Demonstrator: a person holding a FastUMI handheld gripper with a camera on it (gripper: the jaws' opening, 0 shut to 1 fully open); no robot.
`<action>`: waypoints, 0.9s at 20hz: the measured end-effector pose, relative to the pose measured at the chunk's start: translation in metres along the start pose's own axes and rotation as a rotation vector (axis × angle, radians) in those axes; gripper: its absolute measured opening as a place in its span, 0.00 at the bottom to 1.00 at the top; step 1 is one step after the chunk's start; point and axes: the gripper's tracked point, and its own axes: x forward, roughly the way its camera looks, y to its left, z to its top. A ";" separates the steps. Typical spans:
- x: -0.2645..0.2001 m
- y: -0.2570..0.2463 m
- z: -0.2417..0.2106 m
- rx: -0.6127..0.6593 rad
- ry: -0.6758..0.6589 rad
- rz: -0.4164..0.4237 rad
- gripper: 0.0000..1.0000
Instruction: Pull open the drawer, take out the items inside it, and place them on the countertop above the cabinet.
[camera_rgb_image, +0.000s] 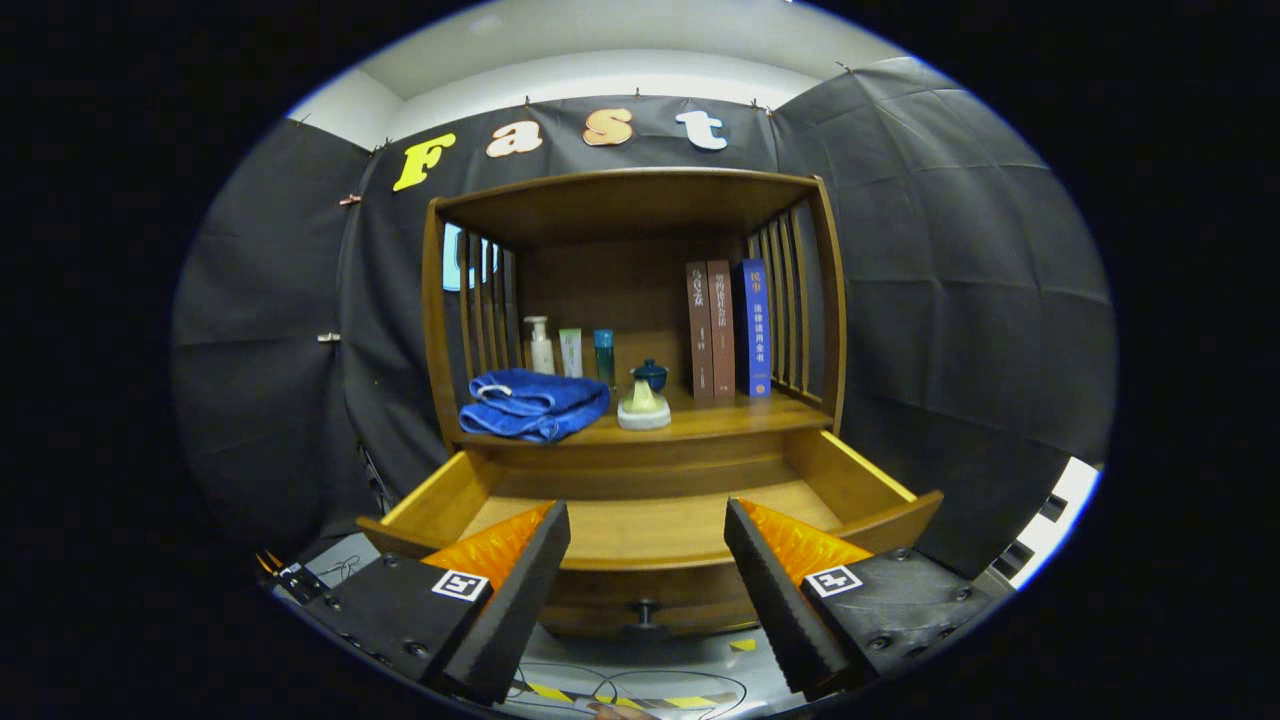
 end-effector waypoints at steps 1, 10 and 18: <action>0.000 0.001 -0.009 0.003 -0.002 0.004 0.99; 0.027 -0.005 -0.069 0.016 0.039 0.006 0.99; 0.034 -0.007 -0.071 -0.004 0.037 -0.009 1.00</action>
